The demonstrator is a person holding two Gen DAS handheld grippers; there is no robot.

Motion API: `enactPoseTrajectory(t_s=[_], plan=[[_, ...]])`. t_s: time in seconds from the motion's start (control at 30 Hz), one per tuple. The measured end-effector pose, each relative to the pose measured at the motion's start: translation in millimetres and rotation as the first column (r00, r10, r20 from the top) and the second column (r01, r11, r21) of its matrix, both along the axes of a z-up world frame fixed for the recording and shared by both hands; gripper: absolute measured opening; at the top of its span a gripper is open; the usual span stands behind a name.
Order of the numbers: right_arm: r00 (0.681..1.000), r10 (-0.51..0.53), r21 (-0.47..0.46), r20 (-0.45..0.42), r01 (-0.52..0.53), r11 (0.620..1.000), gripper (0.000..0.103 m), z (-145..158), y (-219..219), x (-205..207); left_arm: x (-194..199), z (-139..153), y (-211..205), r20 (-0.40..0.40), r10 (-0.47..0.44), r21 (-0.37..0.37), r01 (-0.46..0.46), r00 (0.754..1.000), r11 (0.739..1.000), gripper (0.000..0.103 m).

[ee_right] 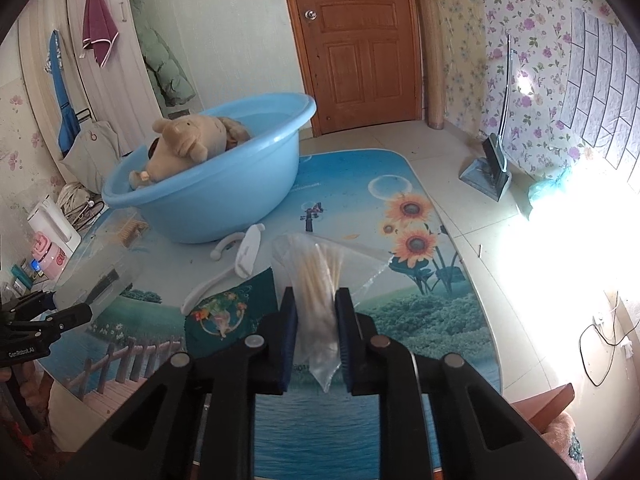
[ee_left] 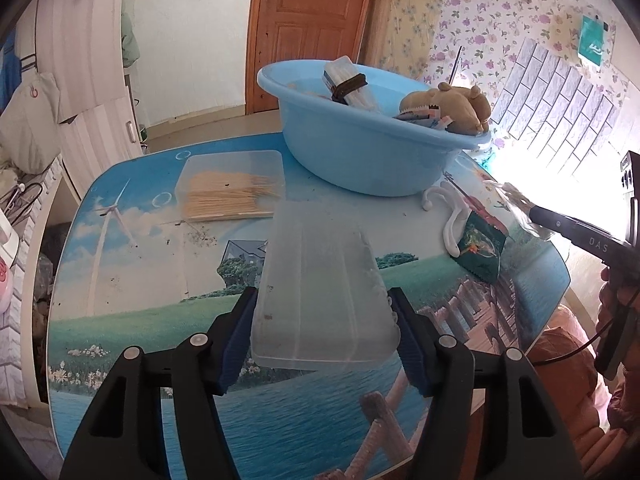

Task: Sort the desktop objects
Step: 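Lift the clear box with the left tool while the right carries the swab bag toward the basin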

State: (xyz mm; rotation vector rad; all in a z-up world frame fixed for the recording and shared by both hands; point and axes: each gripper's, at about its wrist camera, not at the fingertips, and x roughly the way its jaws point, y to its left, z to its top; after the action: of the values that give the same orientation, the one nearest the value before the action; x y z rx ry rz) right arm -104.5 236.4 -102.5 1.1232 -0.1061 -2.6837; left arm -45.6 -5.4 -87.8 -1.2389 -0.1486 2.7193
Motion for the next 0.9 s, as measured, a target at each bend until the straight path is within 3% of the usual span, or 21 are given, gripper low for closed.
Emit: enactPoseTrajectory(t_s=[0.4, 0.7, 0.9], plan=[[0.997, 0.033, -0.013, -0.064, -0.034, 0.999, 0.018, 23, -10, 7, 11, 35, -7, -0.088, 0.026, 0.035, -0.023, 0.996, 0.999, 0.061], [0.997, 0.054, -0.017, -0.059, -0.055, 0.998, 0.018, 21, -14, 7, 14, 48, -10, -0.109, 0.034, 0.057, -0.028, 0.993, 0.998, 0.061], [0.995, 0.055, -0.02, -0.083, -0.057, 0.998, 0.018, 31, -13, 7, 16, 70, -9, -0.164, 0.035, 0.057, -0.026, 0.986, 0.998, 0.061]])
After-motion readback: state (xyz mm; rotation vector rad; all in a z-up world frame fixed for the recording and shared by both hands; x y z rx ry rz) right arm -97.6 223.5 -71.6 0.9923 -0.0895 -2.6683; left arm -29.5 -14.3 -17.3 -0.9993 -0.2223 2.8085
